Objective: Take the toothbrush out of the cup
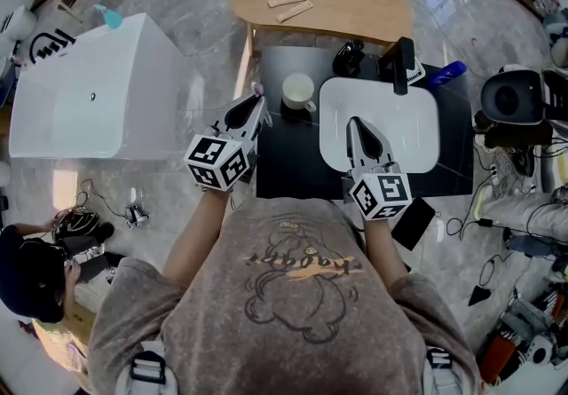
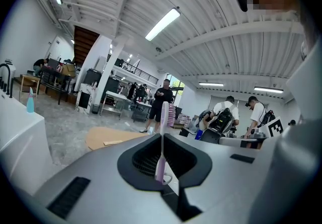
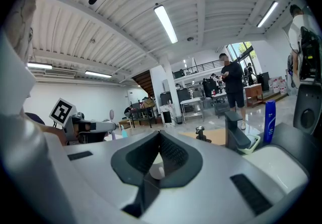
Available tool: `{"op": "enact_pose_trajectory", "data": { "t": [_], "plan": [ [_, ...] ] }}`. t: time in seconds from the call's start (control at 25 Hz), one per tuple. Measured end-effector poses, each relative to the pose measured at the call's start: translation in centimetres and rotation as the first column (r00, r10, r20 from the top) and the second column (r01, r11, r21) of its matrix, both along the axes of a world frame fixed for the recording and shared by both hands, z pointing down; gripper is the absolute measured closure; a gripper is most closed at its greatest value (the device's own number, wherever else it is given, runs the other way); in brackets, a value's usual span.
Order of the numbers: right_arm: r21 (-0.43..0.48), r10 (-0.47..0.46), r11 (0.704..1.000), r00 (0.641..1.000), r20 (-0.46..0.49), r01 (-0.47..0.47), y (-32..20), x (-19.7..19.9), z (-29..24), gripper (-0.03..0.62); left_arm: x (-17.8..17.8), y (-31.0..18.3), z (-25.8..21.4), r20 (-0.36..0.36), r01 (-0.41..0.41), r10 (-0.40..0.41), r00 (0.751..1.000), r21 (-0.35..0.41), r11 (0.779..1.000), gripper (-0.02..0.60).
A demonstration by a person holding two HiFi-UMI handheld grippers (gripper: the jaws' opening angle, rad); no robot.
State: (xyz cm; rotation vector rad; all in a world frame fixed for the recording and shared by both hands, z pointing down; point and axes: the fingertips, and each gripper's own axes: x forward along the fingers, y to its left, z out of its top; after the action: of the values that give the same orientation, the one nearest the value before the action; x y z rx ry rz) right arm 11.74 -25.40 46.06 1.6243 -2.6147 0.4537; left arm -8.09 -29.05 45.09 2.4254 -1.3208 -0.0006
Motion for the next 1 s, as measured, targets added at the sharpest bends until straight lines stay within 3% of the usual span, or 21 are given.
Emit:
{"op": "enact_pose_trajectory", "data": {
  "t": [1.0],
  "plan": [
    [0.016, -0.012, 1.000, 1.000, 0.026, 0.012, -0.34, -0.03, -0.31, 0.597, 0.13, -0.46, -0.63, -0.026, 0.015, -0.014, 1.000, 0.004, 1.000, 0.549]
  ]
}}
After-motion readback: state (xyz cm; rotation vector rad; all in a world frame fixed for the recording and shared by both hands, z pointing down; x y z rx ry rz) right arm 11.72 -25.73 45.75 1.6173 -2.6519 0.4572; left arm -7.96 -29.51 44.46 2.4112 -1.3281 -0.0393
